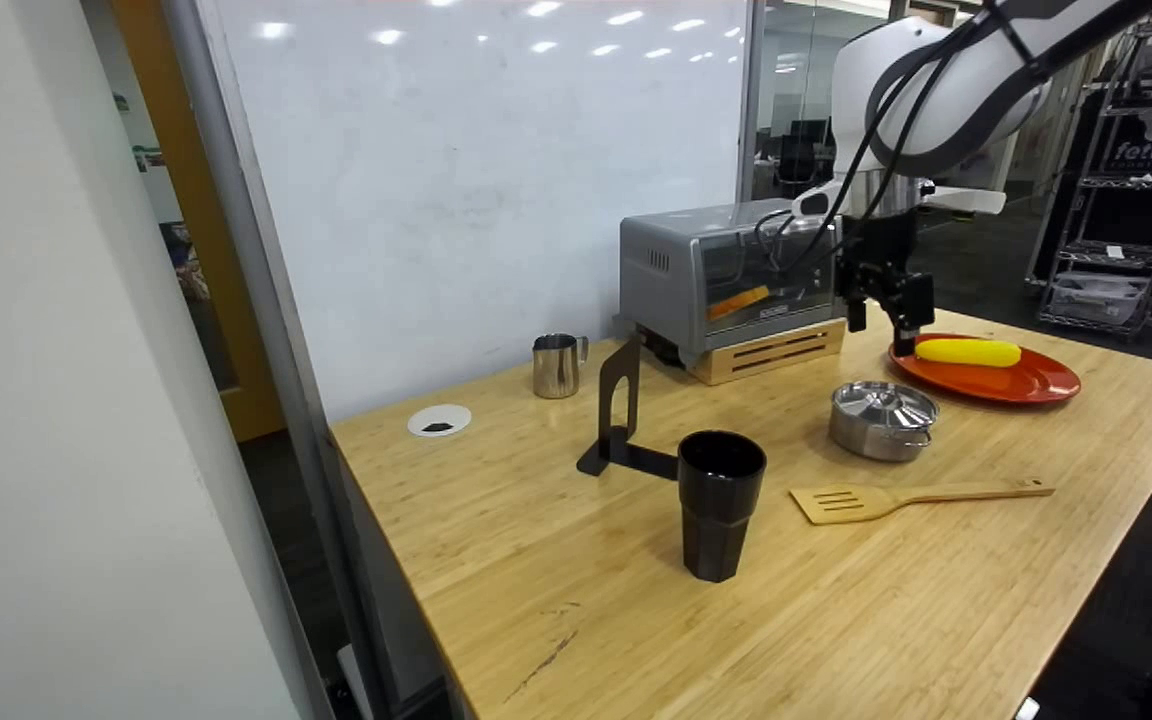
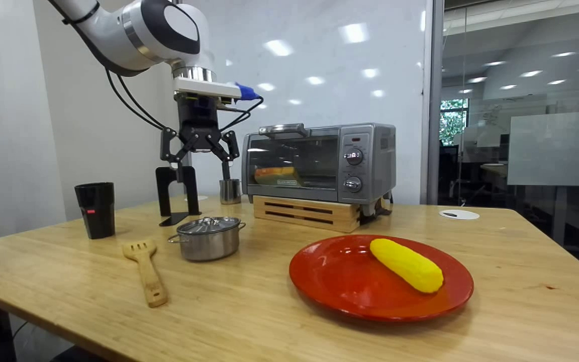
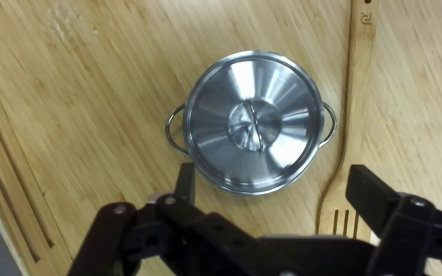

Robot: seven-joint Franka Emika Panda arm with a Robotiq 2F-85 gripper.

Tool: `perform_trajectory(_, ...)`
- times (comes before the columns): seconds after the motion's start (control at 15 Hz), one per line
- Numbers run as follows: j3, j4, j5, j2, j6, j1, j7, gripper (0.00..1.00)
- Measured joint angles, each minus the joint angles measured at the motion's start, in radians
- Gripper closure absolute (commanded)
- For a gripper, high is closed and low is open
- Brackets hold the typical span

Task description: Take the white box out of the silver pot then close the pot

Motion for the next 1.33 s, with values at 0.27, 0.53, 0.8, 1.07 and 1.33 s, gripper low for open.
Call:
perform_trajectory(0.27,0.000,-0.029,-0.008,-0.009,-0.002,-0.010,-0.114,0.00)
perform_trajectory(0.53,-0.004,-0.043,-0.052,-0.014,-0.001,-0.016,-0.184,0.00)
perform_trajectory(0.8,-0.005,-0.049,-0.095,-0.014,0.003,-0.016,-0.179,0.00)
perform_trajectory(1.07,-0.005,-0.049,-0.098,-0.014,0.004,-0.016,-0.179,0.00)
perform_trajectory(1.33,-0.004,-0.050,-0.098,0.007,0.005,-0.015,-0.179,0.00)
